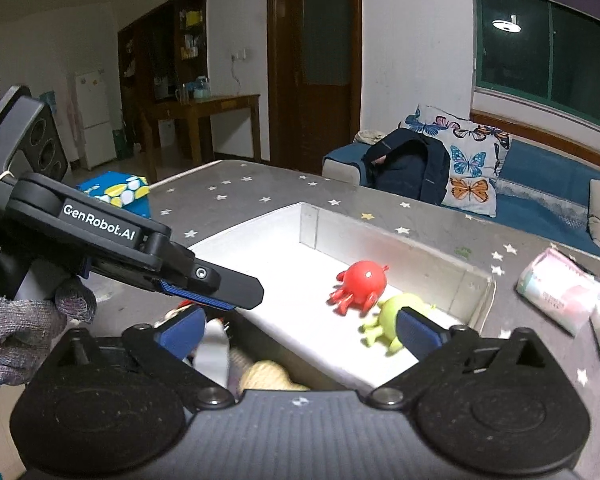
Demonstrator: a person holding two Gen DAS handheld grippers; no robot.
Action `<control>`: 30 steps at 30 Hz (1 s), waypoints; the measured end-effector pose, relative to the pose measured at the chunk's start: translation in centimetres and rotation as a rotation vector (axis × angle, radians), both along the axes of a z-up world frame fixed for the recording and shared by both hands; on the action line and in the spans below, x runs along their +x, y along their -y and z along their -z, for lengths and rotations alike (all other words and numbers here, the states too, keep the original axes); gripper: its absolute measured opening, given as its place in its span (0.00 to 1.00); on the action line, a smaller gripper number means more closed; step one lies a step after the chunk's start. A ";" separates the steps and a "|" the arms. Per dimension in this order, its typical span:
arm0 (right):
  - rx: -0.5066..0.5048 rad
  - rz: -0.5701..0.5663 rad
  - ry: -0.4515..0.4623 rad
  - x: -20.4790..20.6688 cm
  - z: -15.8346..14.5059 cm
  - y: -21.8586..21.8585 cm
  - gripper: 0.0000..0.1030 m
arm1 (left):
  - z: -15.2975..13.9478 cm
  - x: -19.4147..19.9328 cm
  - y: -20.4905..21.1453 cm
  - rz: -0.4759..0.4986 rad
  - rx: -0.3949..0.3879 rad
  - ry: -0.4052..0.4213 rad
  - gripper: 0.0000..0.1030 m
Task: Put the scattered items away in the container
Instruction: 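Withdraw the left gripper and move it to the white plush bunny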
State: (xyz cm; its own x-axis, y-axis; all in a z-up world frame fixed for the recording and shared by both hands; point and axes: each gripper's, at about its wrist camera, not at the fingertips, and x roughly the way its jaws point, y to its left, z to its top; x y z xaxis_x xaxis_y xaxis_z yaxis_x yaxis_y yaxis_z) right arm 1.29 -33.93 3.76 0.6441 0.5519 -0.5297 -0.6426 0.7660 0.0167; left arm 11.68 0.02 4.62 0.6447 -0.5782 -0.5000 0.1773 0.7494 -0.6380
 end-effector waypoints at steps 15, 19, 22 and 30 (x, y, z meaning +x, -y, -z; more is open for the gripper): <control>-0.045 -0.023 -0.063 -4.4 4.2 0.4 1.00 | 3.2 -5.8 -1.0 0.000 -0.016 -0.064 0.37; -0.051 -0.032 -0.097 -4.7 5.5 0.3 1.00 | 4.2 -5.6 -1.0 -0.002 -0.022 -0.093 0.37; -0.054 -0.030 -0.125 -4.5 6.3 0.3 1.00 | 4.5 -5.5 -1.0 -0.003 -0.028 -0.101 0.37; -0.059 -0.022 -0.178 -4.0 8.1 0.2 1.00 | 5.6 -4.7 -1.4 -0.036 -0.072 -0.138 0.37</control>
